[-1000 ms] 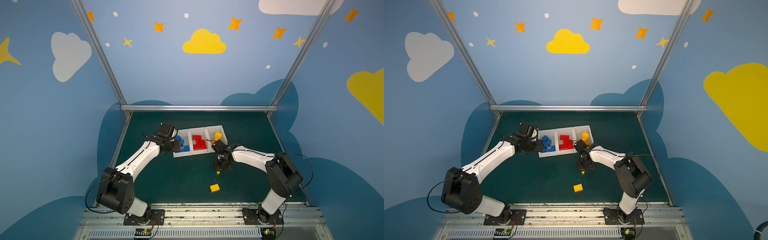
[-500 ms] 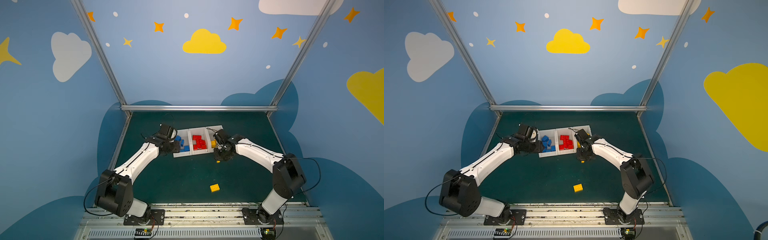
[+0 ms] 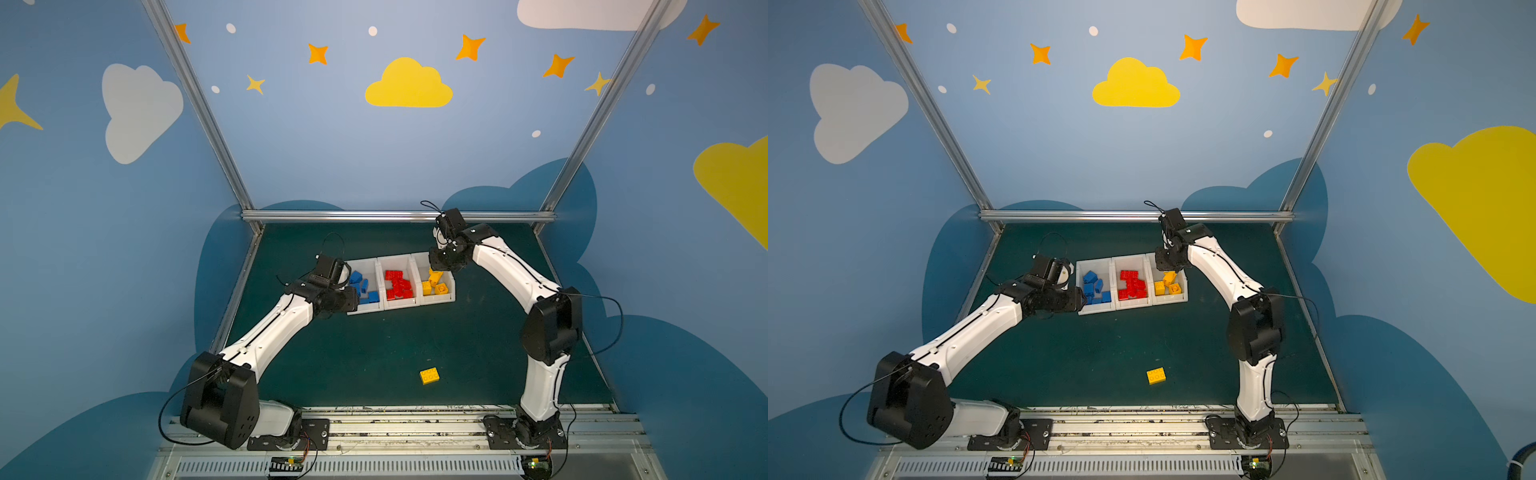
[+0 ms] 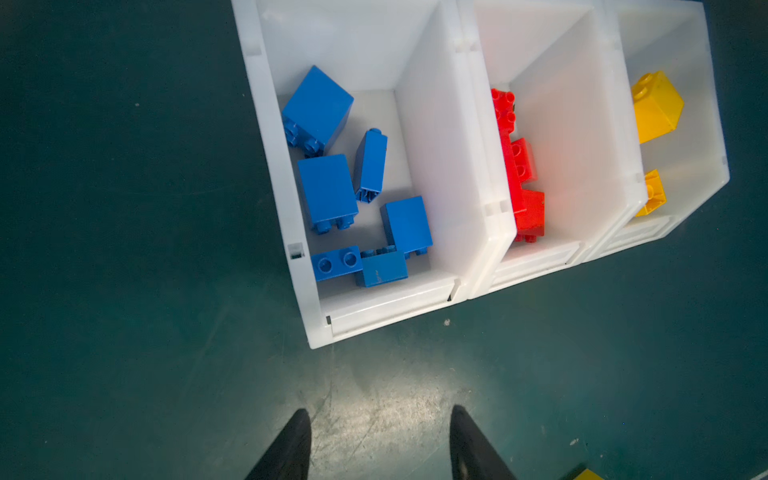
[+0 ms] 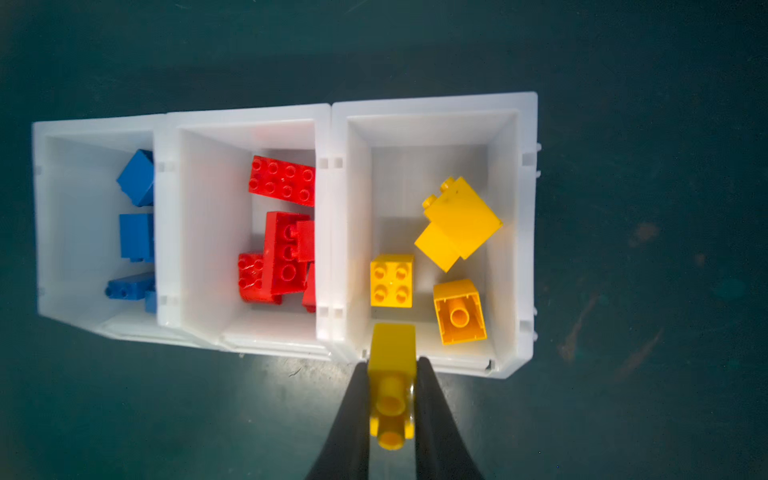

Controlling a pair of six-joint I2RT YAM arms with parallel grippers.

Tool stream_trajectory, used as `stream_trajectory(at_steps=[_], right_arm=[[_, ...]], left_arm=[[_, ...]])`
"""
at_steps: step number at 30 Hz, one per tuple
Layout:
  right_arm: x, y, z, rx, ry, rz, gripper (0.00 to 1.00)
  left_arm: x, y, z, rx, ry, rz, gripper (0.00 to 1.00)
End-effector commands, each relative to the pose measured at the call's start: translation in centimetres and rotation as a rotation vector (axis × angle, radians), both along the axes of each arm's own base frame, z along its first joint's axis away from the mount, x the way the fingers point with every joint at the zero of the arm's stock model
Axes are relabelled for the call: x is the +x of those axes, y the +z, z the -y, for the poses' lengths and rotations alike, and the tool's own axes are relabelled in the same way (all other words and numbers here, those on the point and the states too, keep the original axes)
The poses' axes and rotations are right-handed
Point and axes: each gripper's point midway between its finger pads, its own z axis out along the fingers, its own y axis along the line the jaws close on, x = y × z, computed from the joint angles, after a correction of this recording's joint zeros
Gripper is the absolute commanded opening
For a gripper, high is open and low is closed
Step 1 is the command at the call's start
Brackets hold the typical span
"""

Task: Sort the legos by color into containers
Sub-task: 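Carry the small yellow brick with the right gripper into the yellow compartment, then grasp the last yellow brick near the table edge with the right gripper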

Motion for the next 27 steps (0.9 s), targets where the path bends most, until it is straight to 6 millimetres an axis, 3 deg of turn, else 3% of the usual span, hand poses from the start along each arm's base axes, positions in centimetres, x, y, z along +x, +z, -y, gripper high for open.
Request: stream_trajectory(at_steps=[1, 6, 12, 15, 27], right_arm=[[0.4, -0.4, -0.7, -0.015, 0.05, -0.035, 0.17], [1.9, -1.5, -1.2, -0.026, 0.052, -0.049, 0.18], [2.0, -1.8, -1.0, -0.03, 0.038, -0.064, 0.39], [1.8, -1.4, -0.9, -0.028, 0.038, -0.054, 0.44], [-0.4, -0.2, -0.7, -0.003, 0.054, -0.055, 0.48]], left_arm=[[-0.2, 0.8, 0.2, -0.032, 0.003, 0.018, 0.54], [-0.6, 1.0, -0.2, -0.027, 0.013, 0.026, 0.54], [-1.1, 1.0, -0.5, -0.029, 0.033, 0.033, 0.54], [-1.2, 1.0, -0.5, -0.032, 0.033, 0.035, 0.55], [-1.1, 0.9, -0.6, -0.028, 0.033, 0.031, 0.55]])
